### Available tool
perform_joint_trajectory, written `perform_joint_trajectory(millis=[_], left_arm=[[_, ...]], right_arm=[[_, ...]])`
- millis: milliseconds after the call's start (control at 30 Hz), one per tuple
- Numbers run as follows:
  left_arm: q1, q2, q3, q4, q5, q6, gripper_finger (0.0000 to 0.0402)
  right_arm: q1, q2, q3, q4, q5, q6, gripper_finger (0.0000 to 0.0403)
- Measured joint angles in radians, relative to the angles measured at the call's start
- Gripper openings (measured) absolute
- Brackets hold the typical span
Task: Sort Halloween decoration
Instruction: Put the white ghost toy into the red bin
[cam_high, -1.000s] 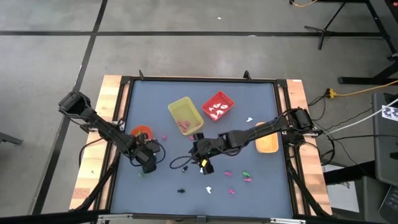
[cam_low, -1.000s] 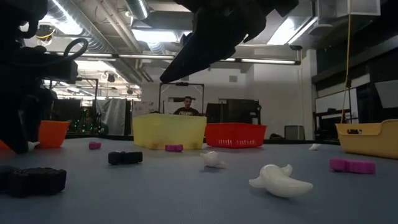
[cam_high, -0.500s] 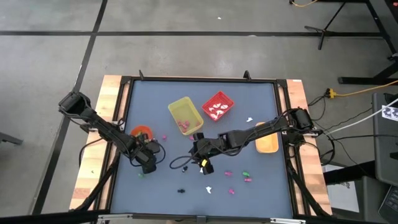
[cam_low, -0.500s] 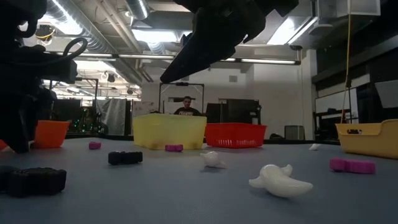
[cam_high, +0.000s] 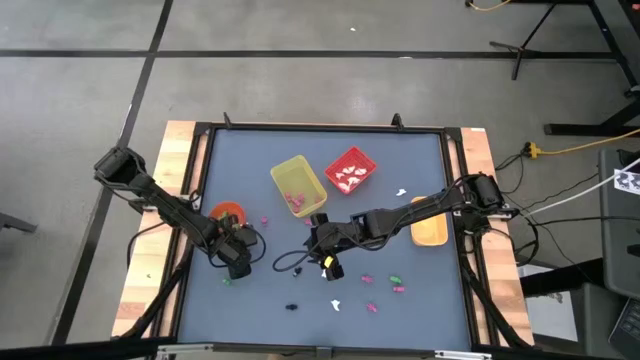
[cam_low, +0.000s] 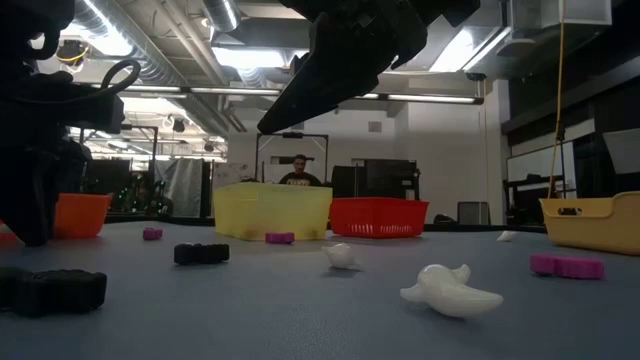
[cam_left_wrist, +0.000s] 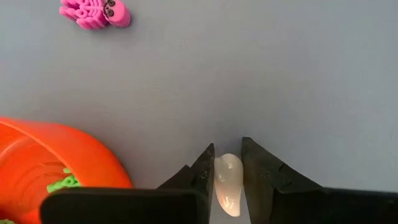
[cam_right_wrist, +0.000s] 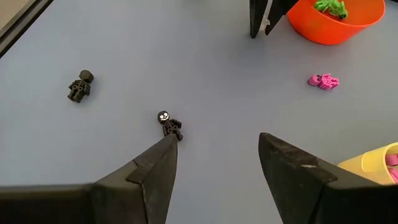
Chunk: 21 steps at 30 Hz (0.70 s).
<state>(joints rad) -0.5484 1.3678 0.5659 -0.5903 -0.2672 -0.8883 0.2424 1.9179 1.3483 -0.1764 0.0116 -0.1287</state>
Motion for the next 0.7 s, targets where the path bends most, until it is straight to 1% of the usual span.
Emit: perform_joint_trajectory(millis=[300, 433, 700], left_arm=[[0.0, 0.0, 0.0, 0.0, 0.001, 0.0, 0.0043], [0.001, 0.0, 0.003, -0.003, 0.022, -0.001, 0.0042], [0.009, 0.002, 0.055, -0.004, 0.052, 0.0, 0.0042]], right_arm=[[0.0, 0.0, 0.0, 0.0, 0.0, 0.0, 0.0225], [0.0, 0.0, 0.0, 0.0, 0.0, 0.0, 0.0225], [0.0, 0.0, 0.0, 0.0, 0.0, 0.0, 0.0225]])
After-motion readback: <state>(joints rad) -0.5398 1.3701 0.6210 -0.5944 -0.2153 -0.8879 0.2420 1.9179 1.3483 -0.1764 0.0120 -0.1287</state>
